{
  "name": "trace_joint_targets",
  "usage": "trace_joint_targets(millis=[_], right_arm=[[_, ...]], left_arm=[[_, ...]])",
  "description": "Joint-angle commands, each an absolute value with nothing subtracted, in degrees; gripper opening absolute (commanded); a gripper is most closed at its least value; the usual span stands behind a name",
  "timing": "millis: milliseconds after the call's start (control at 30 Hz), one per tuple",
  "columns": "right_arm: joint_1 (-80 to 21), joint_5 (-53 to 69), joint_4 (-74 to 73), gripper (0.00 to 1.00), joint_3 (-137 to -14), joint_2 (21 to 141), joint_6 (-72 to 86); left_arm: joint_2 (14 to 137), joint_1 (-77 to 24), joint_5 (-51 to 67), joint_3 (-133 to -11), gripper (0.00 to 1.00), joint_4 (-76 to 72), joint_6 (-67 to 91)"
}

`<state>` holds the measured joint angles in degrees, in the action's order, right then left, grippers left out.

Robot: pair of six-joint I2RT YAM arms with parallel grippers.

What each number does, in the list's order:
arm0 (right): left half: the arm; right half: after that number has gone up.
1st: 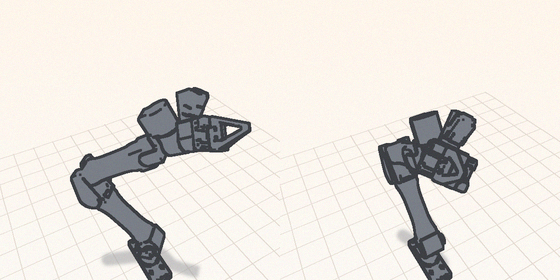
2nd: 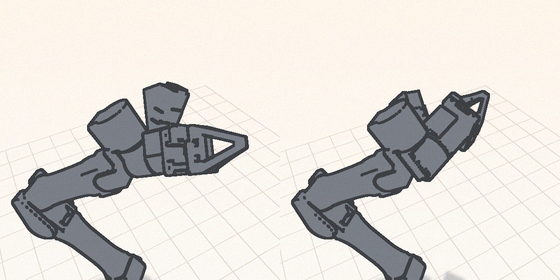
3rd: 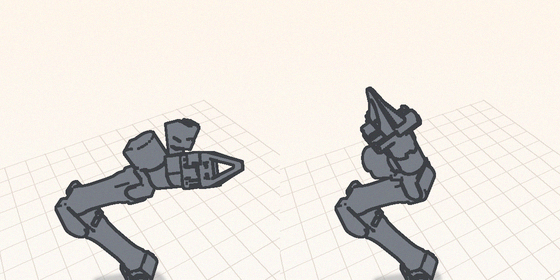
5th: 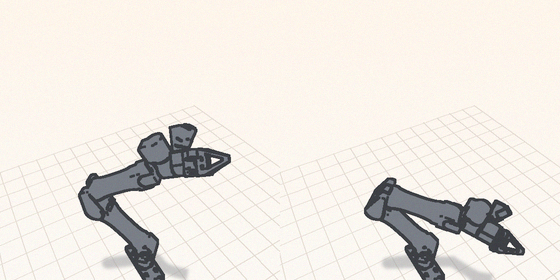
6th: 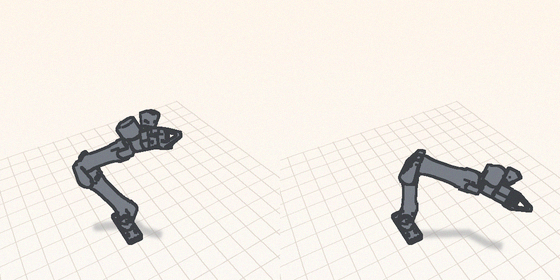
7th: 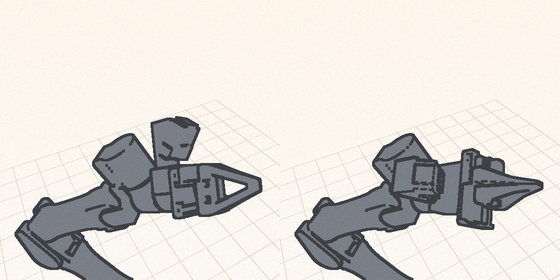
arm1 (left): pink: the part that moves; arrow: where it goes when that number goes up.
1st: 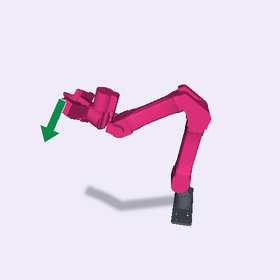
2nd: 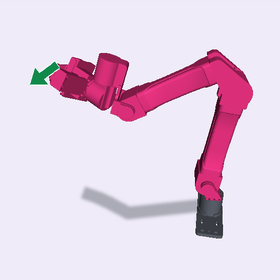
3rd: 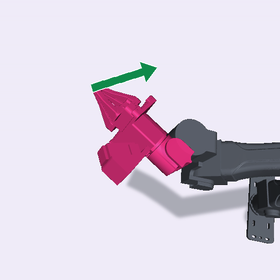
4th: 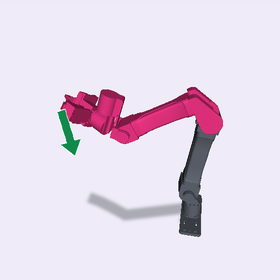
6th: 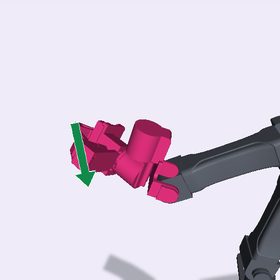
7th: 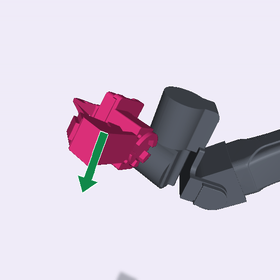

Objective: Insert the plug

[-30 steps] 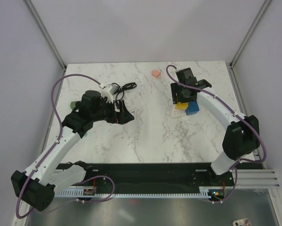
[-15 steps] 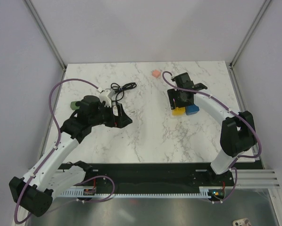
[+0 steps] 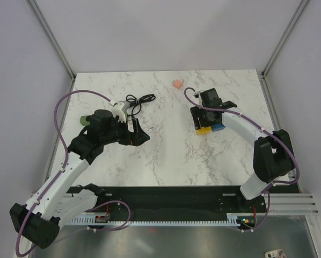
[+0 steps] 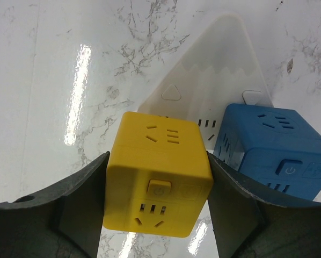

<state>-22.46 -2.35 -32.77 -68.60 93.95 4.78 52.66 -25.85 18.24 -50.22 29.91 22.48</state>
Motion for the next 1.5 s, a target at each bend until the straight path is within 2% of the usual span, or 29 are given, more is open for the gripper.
trace_joint_targets(millis=[0,533,967,1467], right_arm=[[-22.15,-2.72,-30.32,0.0,-67.85,92.46,3.08],[-21.62,-5.53,-30.5,0.0,-68.82,94.48,5.71],[-21.53,-1.94,-26.63,0.0,-65.92,95.36,5.54],[-21.62,-3.43,-28.48,0.0,-70.14,100.02,8.0]], left_arm=[[51.68,-25.84,17.49,-49.83,1.0,27.77,21.71],[51.68,-25.84,17.58,-49.75,1.0,27.77,21.71],[51.5,-25.84,17.58,-49.83,1.0,27.69,21.71],[51.15,-25.75,17.76,-49.13,1.0,27.6,21.8]])
